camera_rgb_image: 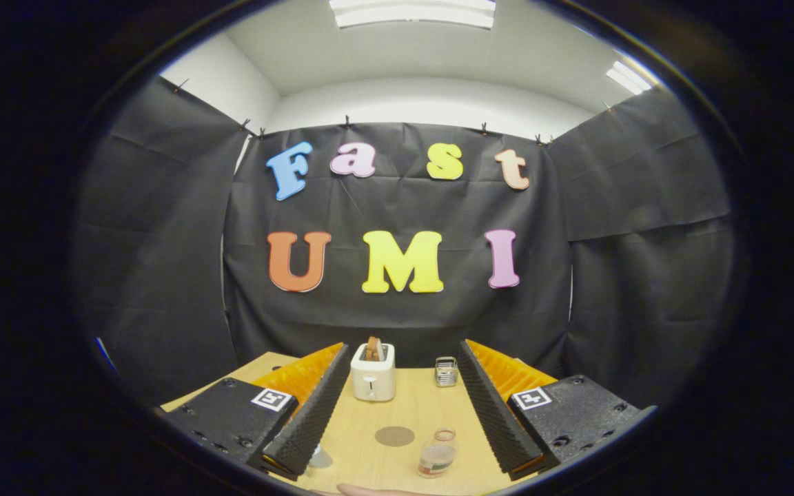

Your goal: Take the bottle from table, then pour the juice into the cup, finally place the bottle on the coaster

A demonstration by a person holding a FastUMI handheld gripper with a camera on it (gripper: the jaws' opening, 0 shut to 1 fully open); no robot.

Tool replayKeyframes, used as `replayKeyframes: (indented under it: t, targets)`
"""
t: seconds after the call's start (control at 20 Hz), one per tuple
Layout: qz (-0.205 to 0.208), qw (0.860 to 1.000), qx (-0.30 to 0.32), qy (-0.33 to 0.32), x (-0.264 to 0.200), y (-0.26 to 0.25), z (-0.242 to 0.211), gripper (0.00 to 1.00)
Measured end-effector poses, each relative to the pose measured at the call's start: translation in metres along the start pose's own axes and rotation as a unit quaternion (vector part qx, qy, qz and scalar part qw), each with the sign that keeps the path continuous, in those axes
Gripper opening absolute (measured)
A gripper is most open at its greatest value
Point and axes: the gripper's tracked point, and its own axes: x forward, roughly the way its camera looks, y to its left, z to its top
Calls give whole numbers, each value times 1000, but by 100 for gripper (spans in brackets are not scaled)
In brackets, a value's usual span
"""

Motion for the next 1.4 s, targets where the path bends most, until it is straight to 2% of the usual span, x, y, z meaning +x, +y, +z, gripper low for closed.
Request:
replayKeyframes:
  t: [0.55,1.4]
  targets:
    - [-12,1000,-22,-15,8,-16,-49,100]
    - [-34,999,-18,33,18,-59,-156,100]
